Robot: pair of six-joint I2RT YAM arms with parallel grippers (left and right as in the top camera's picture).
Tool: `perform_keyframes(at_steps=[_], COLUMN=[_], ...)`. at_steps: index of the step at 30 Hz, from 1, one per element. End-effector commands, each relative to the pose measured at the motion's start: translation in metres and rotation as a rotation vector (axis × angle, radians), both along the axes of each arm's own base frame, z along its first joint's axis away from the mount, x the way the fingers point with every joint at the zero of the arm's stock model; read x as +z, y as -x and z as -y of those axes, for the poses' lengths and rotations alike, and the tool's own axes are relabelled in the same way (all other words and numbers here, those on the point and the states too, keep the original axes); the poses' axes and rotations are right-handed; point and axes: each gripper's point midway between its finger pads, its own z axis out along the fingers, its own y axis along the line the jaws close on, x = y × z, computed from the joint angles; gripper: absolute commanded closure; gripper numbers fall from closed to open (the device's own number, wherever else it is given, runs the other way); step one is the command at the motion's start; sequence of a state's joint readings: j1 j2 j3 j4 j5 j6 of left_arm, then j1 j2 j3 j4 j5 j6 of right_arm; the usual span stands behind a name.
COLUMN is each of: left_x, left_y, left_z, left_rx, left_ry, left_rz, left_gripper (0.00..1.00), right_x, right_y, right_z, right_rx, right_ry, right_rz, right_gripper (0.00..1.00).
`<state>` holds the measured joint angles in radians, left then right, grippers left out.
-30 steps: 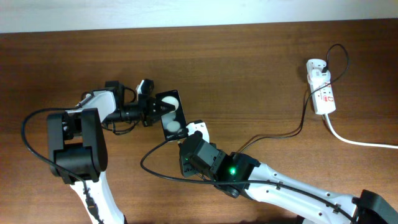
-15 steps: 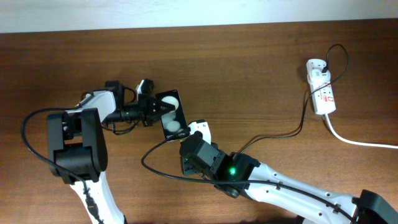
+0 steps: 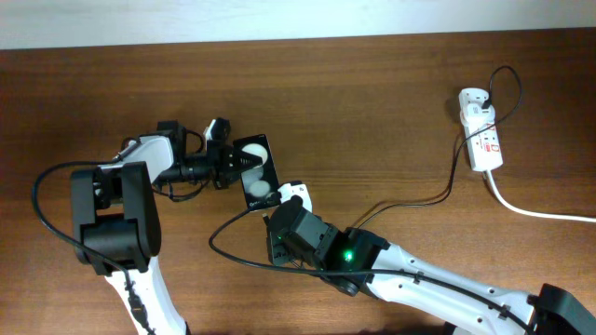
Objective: Plug charger to phone and switch on socket
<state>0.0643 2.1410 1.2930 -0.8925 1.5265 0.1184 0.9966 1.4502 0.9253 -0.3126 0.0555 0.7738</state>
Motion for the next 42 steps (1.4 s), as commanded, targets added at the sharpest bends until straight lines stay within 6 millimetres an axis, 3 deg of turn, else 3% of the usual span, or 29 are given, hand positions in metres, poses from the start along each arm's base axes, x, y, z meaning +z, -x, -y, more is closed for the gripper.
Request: perform_keyframes(at_steps=[1,19,23,27,42], left_x=[0.020,0.020,0.020,0.017,0.015], left_y=[-0.003,-0.003,-0.003,-0.004,-0.004], left_z=[-0.002,-0.001,-0.001,-0.001,0.000], left_rx=[0.010,0.010,0.010,0.007,-0.002], left_ry=[0.037,0.038,0.038,0.022,0.006], left_rz=[0.054,0.051,0.051,0.073,0.163], left_gripper=[0.91,0.96,0.96,0.95,1.00], right_x=[0.000,0.001,0.014,0.001,0.011], right_y=[-0.005,-0.016,-0.030,-0.032,-0.047], right_z=[0.005,0.012,0.006,0.005,0.002], right_rx=[-0.020,-0.064,-0.100,-0.104,-0.150], right_ry=[0.017,0.033,-0.010,0.017,-0.013], right_rz=[0.030,0.058,0.125,0.115,0.183], right_gripper=[0.96,0.96,0.96,0.96,0.96])
